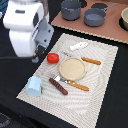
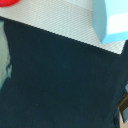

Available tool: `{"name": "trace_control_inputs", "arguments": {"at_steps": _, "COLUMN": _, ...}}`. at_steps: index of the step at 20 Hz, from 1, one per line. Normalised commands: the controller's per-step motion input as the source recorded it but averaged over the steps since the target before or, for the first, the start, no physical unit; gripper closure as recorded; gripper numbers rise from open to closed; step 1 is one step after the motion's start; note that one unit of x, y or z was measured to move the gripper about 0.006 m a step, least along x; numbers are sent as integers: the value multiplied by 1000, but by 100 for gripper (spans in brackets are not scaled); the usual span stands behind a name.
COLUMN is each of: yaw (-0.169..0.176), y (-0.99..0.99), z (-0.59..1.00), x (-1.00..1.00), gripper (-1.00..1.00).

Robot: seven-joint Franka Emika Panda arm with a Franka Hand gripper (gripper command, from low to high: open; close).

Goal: Interact with the objects in diverse but meaningful ways.

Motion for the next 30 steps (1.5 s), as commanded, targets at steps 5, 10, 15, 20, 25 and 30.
{"name": "trace_control_inputs", "arguments": {"at_steps": 5, "yaw": 9, "y": -809, "z": -14, "x": 282, "gripper": -100}}
{"name": "trace_control_inputs", "arguments": {"at_steps": 10, "yaw": -1, "y": -434, "z": 3, "x": 513, "gripper": -100}}
{"name": "trace_control_inputs", "arguments": {"at_steps": 15, "yaw": 0, "y": -133, "z": -9, "x": 498, "gripper": -100}}
{"name": "trace_control_inputs", "arguments": {"at_steps": 20, "yaw": 18, "y": -85, "z": -183, "x": 243, "gripper": -100}}
{"name": "trace_control_inputs", "arguments": {"at_steps": 25, "yaw": 29, "y": -186, "z": -310, "x": 38, "gripper": -100}}
{"name": "trace_control_inputs", "arguments": {"at_steps": 30, "yaw": 5, "y": -360, "z": -194, "x": 20, "gripper": -100}}
